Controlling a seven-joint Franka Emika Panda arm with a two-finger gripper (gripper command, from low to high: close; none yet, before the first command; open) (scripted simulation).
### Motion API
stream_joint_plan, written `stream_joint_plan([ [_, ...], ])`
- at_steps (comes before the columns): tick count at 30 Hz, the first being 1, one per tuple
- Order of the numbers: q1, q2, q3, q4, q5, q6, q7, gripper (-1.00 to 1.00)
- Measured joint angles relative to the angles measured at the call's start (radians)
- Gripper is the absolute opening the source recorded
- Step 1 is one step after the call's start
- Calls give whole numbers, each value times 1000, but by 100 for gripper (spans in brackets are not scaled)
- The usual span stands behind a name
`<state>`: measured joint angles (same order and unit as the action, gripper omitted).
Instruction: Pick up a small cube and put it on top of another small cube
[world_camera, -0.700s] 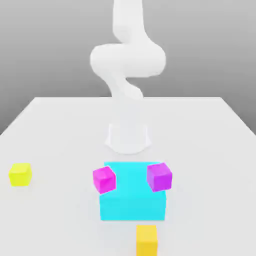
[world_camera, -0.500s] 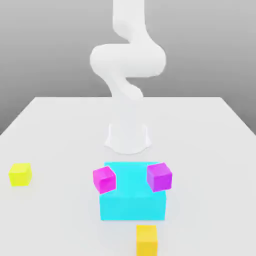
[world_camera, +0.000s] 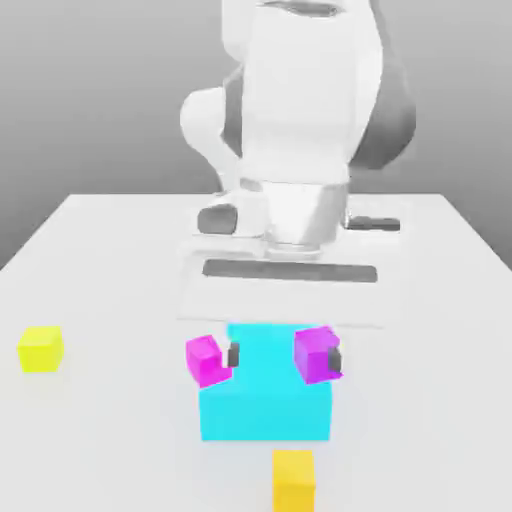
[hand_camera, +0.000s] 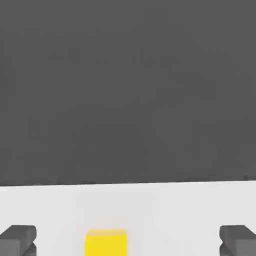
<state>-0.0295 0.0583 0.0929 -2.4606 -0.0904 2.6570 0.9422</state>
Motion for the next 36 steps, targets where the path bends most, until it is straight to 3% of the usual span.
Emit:
stream_joint_plan([
  [9,26,323,-15,-6,-8,191,24,0],
  [10,33,356,-23,0,-14,216,29,-100],
  [17,33,362,-23,1,-18,221,32,-100],
  [23,-21,182,-12,-43,22,85,-4,-100],
  [31,-262,38,-241,-145,33,42,-61,-100],
  [36,-671,-79,-396,-217,46,2,-120,-100],
])
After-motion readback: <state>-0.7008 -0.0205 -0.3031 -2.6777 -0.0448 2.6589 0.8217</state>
